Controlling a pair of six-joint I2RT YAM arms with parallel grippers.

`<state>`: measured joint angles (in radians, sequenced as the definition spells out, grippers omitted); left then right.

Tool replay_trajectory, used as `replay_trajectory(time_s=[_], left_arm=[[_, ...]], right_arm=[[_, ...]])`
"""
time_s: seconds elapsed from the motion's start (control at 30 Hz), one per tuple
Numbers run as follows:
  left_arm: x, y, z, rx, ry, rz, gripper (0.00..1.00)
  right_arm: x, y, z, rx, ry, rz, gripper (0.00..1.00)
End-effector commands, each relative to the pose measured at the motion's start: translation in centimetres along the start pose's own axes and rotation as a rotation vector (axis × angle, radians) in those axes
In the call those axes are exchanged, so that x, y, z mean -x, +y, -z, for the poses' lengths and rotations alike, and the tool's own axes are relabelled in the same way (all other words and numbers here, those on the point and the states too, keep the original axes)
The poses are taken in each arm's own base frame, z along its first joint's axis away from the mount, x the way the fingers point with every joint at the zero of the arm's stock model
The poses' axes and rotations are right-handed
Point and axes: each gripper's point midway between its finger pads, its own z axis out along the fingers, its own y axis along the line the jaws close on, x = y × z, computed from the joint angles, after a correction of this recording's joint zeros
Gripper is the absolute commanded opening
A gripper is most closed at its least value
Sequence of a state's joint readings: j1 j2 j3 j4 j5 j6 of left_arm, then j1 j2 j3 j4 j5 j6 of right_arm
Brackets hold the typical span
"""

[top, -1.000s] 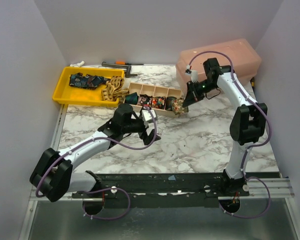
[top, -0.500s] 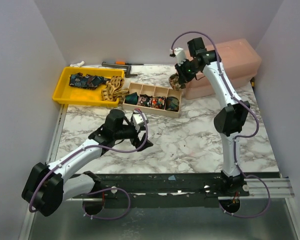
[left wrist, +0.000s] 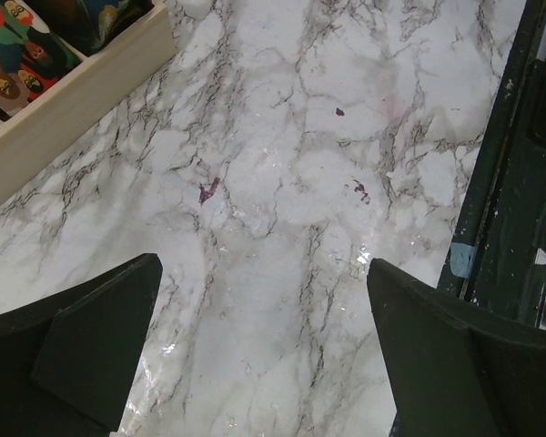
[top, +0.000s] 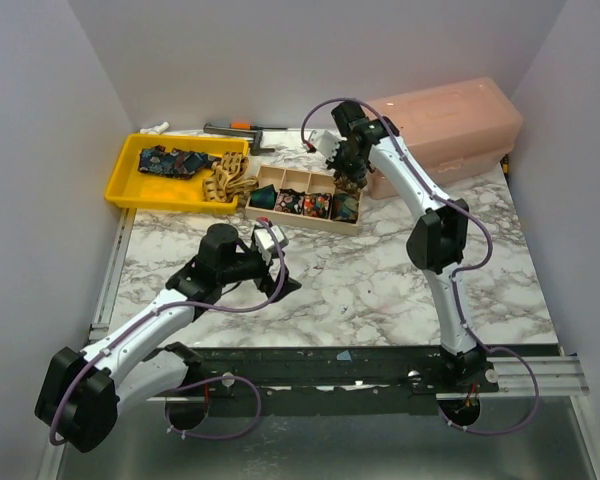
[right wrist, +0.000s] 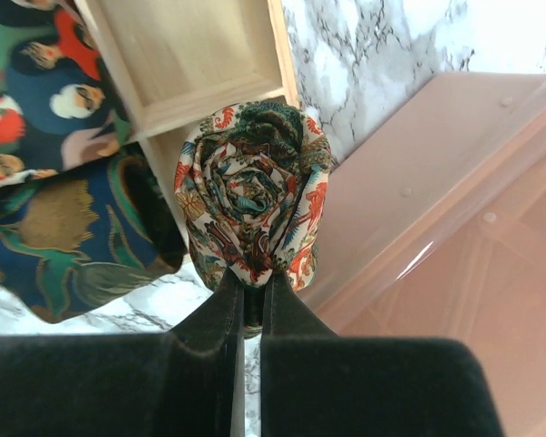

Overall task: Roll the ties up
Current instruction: Place the tie in the storage box.

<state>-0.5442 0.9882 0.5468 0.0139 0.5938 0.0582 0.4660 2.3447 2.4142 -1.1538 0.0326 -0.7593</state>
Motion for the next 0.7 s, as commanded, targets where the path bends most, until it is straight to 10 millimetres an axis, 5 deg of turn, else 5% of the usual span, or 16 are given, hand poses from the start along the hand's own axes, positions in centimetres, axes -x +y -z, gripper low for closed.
replay_trajectory(time_s=[0.0,0.67], left_arm=[[0.0,0.6,0.5,0.048,-0.019,0.004,0.99],[-0.8,1.1,1.4,0.1,-0.013,-0.023,0.99]], right_arm=[[-1.9,-0.6,-1.7,-0.028,0.101,0.093,0.0],[-4.6,2.3,-9.3,0.074,0.225,0.181,0.02]])
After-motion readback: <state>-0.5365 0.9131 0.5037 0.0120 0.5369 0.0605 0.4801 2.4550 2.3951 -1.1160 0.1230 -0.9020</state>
